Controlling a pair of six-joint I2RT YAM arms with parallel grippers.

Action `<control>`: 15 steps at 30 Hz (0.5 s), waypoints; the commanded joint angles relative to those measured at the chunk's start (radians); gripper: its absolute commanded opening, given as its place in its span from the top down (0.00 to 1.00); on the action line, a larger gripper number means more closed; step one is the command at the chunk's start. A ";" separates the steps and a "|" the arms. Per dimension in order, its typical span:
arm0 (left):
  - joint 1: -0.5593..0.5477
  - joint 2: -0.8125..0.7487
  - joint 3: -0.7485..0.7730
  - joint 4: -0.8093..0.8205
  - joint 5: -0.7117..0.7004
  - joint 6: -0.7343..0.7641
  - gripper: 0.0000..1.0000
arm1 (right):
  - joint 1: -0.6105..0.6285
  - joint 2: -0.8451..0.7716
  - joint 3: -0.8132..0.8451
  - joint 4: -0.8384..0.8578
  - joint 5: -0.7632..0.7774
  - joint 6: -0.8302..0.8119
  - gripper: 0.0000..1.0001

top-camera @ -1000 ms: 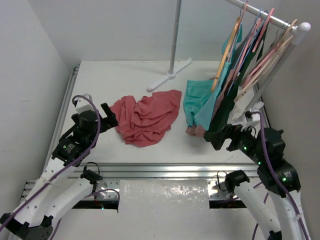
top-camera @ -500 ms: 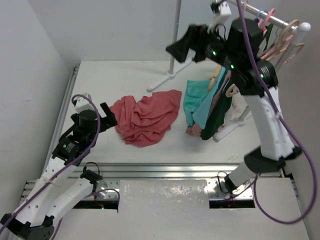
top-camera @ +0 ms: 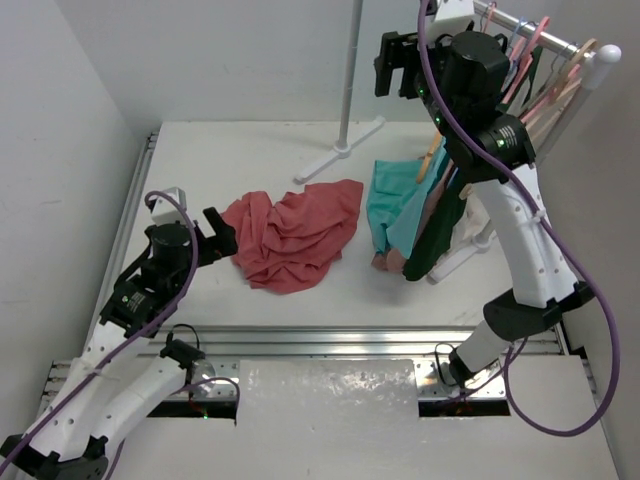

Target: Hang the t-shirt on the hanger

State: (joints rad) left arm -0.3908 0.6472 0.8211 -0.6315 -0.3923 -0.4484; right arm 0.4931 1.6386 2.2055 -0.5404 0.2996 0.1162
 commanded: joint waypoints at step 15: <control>0.012 -0.009 -0.010 0.067 0.076 0.031 0.02 | -0.142 -0.119 -0.176 0.103 0.231 -0.084 0.25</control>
State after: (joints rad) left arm -0.3908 0.6430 0.8169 -0.6121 -0.3336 -0.4267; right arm 0.3756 1.5192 2.0014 -0.4549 0.5320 -0.0048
